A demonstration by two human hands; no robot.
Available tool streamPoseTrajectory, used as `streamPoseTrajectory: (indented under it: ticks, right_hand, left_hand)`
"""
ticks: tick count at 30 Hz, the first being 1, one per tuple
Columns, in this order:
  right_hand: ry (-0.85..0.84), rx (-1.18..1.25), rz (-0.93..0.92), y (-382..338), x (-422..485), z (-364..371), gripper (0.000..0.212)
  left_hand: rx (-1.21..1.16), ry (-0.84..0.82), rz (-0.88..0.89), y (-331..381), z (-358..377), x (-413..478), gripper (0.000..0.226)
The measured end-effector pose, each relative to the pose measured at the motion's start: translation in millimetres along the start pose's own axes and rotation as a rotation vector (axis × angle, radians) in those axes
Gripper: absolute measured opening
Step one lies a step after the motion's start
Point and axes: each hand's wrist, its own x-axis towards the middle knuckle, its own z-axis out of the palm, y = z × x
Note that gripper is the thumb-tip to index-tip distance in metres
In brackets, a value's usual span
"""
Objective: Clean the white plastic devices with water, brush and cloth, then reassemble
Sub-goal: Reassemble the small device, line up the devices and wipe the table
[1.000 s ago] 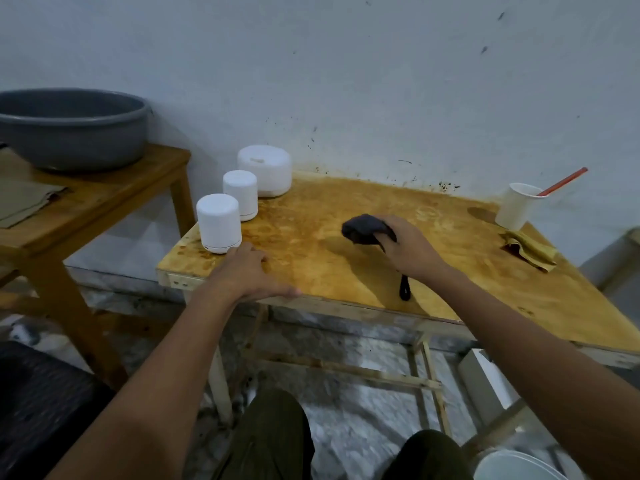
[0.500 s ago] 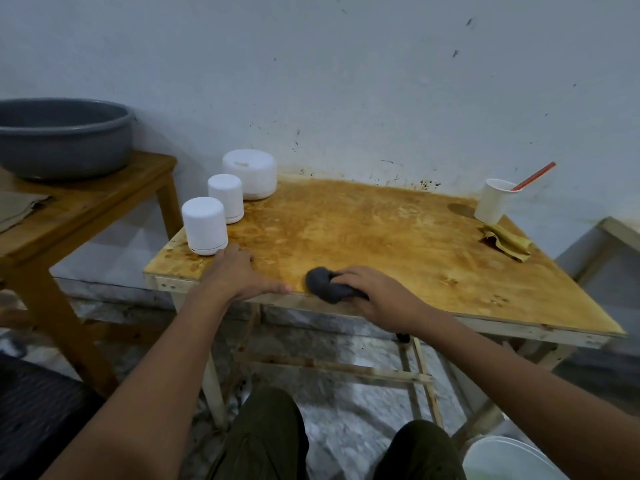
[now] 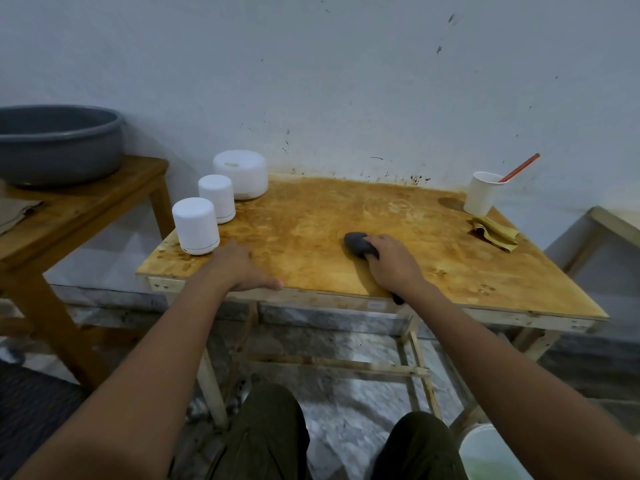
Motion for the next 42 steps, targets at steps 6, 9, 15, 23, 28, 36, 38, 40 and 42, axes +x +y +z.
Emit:
streamPoseTrajectory:
  ticks: [6, 9, 15, 23, 28, 36, 38, 40, 42]
  right_hand:
    - [-0.096, 0.114, -0.407, -19.8, -58.8, -8.4, 0.035]
    - [-0.209, 0.417, -0.381, -22.9, -86.2, -24.5, 0.030]
    - [0.026, 0.860, -0.021, 2.7, -104.0, -63.6, 0.027]
    - [0.367, 0.649, 0.254, 77.4, -99.3, -95.8, 0.019]
    - [0.482, 0.337, 0.381, 137.3, -87.8, -107.7, 0.025]
    - [0.386, -0.167, 0.588, 195.5, -65.8, -115.3, 0.038]
    - [0.292, -0.225, 0.609, 204.3, -62.8, -113.4, 0.041]
    - [0.183, -0.246, 0.627, 211.3, -62.1, -108.3, 0.046]
    - [0.150, -0.268, 0.619, 215.5, -63.2, -104.4, 0.051]
  left_hand:
    - [-0.092, -0.060, 0.133, 33.3, 1.8, -4.0, 0.065]
    - [-0.127, -0.023, 0.180, 55.9, 8.0, -2.8, 0.054]
    - [-0.196, 0.105, 0.388, 119.4, 34.5, 7.2, 0.049]
    - [0.029, 0.124, 0.337, 193.7, 68.7, 15.9, 0.066]
    - [0.049, 0.064, 0.304, 199.8, 62.0, 22.0, 0.066]
    - [0.036, 0.077, 0.305, 197.2, 64.5, 22.8, 0.067]
    - [0.032, 0.074, 0.309, 196.2, 64.4, 22.6, 0.067]
    - [0.028, 0.074, 0.302, 196.5, 64.3, 21.4, 0.067]
    - [0.031, 0.075, 0.298, 196.8, 64.9, 21.8, 0.067]
